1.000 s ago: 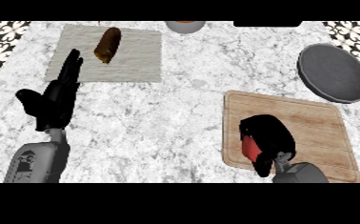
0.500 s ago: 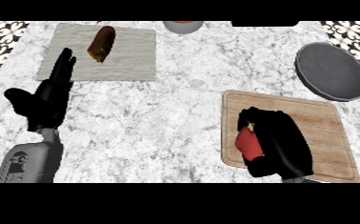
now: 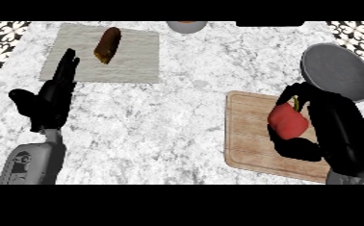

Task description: Pick the bell pepper from the cutting board and place it in the pan

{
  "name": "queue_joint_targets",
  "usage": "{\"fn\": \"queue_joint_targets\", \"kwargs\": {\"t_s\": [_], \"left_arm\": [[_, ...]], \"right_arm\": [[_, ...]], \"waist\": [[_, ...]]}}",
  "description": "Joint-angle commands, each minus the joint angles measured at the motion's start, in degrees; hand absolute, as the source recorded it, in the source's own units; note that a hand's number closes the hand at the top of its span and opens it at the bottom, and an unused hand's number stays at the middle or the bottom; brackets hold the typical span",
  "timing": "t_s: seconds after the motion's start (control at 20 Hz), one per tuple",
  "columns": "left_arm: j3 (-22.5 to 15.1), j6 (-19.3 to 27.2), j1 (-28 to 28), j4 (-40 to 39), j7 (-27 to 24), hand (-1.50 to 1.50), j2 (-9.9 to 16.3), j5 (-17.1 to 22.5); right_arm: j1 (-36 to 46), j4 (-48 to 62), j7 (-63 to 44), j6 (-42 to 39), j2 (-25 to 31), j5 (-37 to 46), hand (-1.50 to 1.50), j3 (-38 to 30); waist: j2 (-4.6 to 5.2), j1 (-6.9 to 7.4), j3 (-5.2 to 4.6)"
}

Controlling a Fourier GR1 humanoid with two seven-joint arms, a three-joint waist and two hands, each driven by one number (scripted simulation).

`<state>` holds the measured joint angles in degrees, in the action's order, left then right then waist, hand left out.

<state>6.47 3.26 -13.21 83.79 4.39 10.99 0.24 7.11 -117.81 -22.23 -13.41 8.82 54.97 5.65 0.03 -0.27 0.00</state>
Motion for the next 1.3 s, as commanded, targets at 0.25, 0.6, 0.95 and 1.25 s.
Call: {"fn": "queue_joint_targets", "kwargs": {"t_s": [0.25, 0.6, 0.95, 1.25], "left_arm": [[-0.5, -0.5, 0.0, 0.0, -1.2, 0.00, -0.7, -0.1], [0.2, -1.8, -1.7, 0.4, 1.4, 0.00, 0.4, 1.2], [-1.1, -1.1, -2.6, -0.1, 0.8, 0.00, -1.1, 0.3], [-2.5, -1.0, -2.2, 0.2, -0.5, 0.00, -2.1, -0.6]], "right_arm": [[10.8, 18.4, 9.4, 3.7, 5.2, -19.2, 1.50, -24.8], [18.5, 47.7, 26.2, 12.4, 17.5, -15.7, 1.50, -32.3], [25.7, 72.1, 36.9, 25.4, 25.4, -8.4, 1.50, -33.9], [32.3, 88.3, 43.0, 29.4, 29.0, -9.6, 1.50, -36.9]], "waist": [[0.19, 0.65, 0.04], [0.52, 1.60, 0.10], [1.40, 3.37, 0.25], [1.94, 4.53, 0.38]]}}
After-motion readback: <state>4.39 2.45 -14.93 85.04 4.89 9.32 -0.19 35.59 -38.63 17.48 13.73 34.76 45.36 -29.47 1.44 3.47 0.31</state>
